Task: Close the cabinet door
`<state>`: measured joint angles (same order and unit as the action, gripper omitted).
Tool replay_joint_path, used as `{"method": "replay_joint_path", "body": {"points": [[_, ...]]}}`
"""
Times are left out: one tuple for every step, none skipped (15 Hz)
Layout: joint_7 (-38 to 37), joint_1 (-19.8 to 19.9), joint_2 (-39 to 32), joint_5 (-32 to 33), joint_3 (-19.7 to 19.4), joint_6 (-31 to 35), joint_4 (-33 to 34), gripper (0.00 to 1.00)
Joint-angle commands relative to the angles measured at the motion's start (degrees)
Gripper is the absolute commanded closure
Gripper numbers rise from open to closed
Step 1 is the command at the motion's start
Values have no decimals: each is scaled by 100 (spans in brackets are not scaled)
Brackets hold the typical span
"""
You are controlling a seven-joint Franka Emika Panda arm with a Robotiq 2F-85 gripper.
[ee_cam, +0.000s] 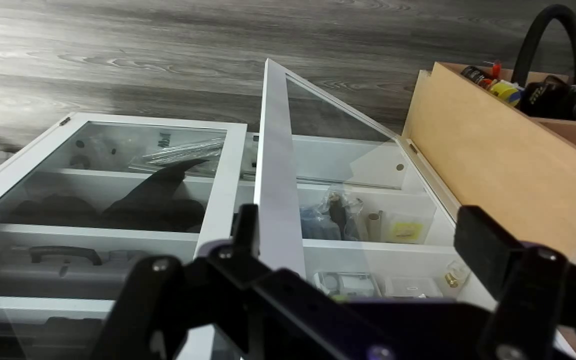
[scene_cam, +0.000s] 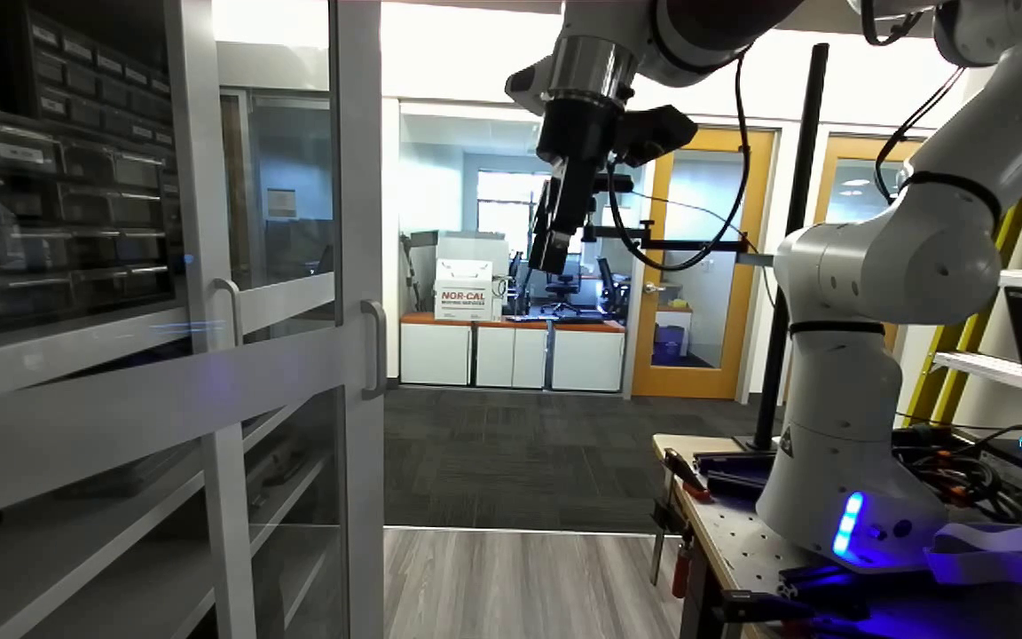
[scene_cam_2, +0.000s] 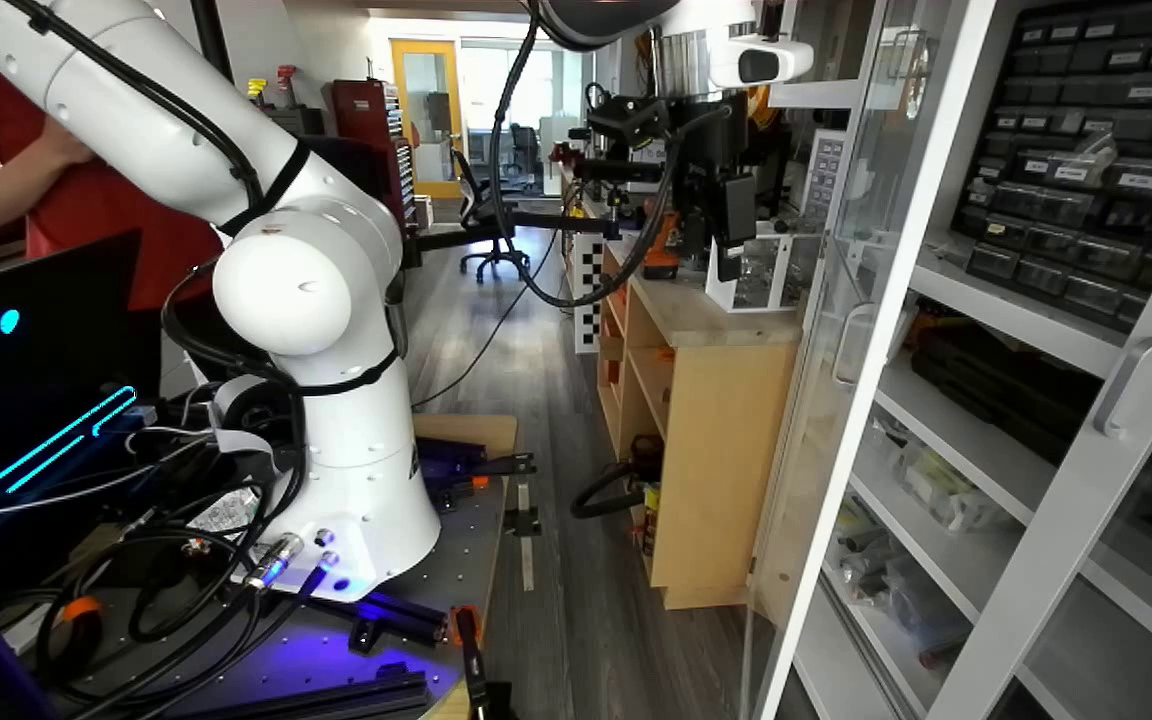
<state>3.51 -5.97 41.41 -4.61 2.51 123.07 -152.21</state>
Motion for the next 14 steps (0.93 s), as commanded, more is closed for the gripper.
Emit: {"method": "replay_joint_path", "body": {"points": [[-45,1,-24,17,11,-11,29,0],[-67,-2,-49,-3,13,-1,47,0],[-104,13,-63,8,33,19,53,0],[-197,48,-84,23,73,61,61,0],[-314,89,-104,39,123,105,70,0],[-425,106,-137,27,164,150,85,0],[-515,111,-171,15,193,184,99,0],[-675,132,-226,13,252,261,113,0],[-809,147,-267,16,302,332,125,0],[-1001,179,-353,29,379,454,150,0],[-1150,199,-432,36,439,531,175,0],[-1312,218,-543,44,522,640,210,0],[-1472,242,-635,65,602,750,236,0],[-1683,279,-760,106,710,913,266,0]]}}
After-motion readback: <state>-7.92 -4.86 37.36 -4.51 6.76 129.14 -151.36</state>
